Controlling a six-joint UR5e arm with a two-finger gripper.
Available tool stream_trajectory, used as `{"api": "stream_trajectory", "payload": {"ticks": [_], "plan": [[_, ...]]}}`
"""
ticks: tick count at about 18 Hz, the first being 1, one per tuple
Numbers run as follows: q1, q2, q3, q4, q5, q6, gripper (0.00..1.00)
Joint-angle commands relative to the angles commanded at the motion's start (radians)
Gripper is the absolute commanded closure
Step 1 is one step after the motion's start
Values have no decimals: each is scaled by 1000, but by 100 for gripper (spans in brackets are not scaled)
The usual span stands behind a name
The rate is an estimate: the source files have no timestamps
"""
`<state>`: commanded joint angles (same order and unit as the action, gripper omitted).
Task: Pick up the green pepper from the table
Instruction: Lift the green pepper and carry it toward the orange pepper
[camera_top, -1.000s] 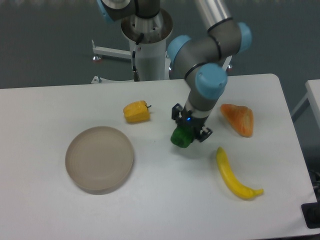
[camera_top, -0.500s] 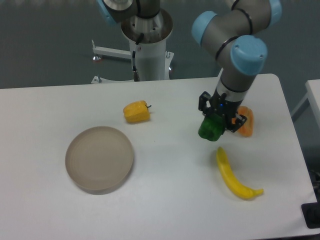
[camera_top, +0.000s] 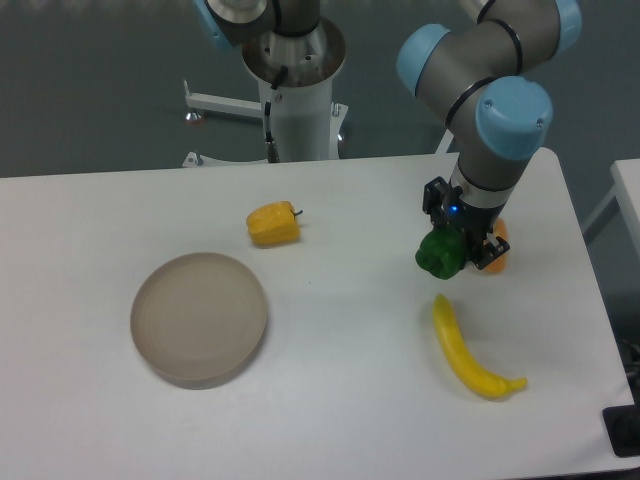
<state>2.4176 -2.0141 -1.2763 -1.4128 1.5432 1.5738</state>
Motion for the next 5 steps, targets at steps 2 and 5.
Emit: {"api": "stream_trajectory", "payload": {"ticks": [2, 5], "plan": [[0, -2, 3, 0, 0, 0, 86], [0, -2, 3, 0, 2, -2, 86]]}}
